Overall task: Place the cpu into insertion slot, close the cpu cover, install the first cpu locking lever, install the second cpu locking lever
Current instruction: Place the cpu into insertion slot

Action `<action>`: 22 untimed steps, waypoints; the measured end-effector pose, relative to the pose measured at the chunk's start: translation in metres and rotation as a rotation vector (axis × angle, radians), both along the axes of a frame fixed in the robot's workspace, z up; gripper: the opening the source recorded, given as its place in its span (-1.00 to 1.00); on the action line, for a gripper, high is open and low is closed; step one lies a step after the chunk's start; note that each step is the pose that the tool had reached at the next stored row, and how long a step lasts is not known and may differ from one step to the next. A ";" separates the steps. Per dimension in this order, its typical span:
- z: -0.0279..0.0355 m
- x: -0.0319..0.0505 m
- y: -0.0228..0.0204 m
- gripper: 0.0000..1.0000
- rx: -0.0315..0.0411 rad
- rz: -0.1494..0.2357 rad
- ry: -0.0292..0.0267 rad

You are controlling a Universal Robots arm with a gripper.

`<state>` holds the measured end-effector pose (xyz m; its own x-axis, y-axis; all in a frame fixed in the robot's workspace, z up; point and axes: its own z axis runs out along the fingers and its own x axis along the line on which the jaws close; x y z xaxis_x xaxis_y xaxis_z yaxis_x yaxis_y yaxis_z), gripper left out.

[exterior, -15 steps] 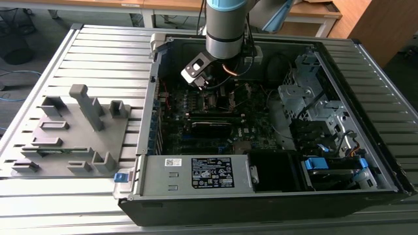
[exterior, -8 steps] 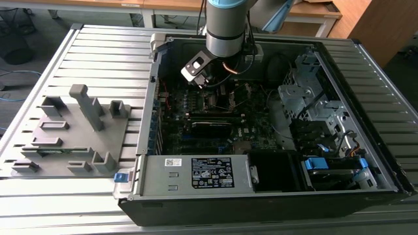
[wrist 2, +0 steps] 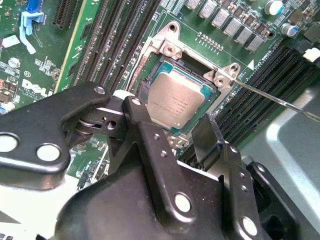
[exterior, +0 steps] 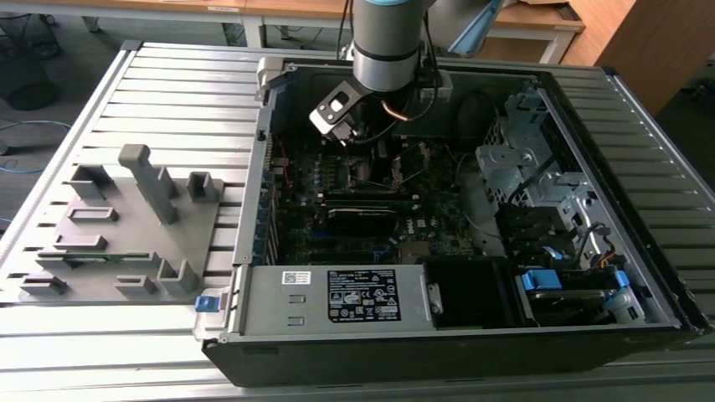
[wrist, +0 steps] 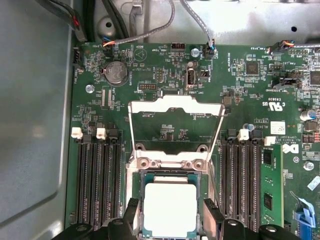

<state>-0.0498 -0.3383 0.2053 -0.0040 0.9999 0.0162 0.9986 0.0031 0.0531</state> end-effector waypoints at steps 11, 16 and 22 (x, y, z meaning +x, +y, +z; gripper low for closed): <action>0.0007 0.0000 0.0000 -0.29 -0.0003 0.000 0.0002; 0.0009 0.0000 0.0000 -0.65 -0.0003 0.000 0.0002; 0.0012 0.0000 0.0000 -0.79 -0.0002 0.000 0.0002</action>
